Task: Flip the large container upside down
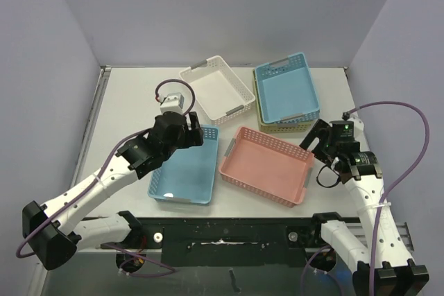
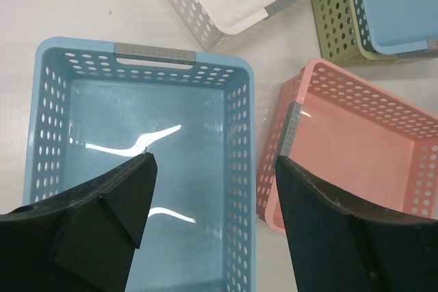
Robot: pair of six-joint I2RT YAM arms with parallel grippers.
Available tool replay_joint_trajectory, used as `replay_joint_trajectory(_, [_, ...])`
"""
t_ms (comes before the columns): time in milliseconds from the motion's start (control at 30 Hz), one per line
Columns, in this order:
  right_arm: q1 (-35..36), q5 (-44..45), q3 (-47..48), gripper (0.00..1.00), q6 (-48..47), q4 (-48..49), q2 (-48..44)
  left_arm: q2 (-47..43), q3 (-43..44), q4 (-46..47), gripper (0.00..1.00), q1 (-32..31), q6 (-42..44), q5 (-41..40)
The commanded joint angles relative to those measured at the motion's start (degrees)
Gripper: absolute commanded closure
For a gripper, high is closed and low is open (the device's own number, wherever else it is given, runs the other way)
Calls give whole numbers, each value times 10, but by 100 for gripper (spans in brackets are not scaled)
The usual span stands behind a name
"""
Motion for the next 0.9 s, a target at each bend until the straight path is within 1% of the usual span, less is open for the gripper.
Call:
replay_joint_trajectory(0, [16,-8,0,2,-10,30,4,-39,-7,25,30,3,12,-21])
replay_joint_trajectory(133, [68,-1,0,2,-11,38,12,-47,-20,36,30,3,19,-32])
replay_joint_trajectory(267, [147,18,7,2,2,37,39,-38,-23,32,30,3,20,-26])
replay_joint_trajectory(367, [223,22,14,2,18,33,69,-30,-19,20,30,3,23,-20])
replay_joint_trajectory(467, [320,36,20,2,36,25,111,-18,-8,-5,30,7,19,-22])
replay_joint_trajectory(533, [365,51,24,3,44,14,137,-11,-2,-23,30,17,13,-15])
replay_joint_trajectory(633, [407,44,29,3,36,7,172,-5,0,-44,30,40,6,14])
replay_joint_trajectory(733, [438,3,27,2,3,31,197,-9,-5,-48,31,76,4,50])
replay_joint_trajectory(867, [466,-14,19,2,-19,59,222,-16,-13,-44,31,114,5,83])
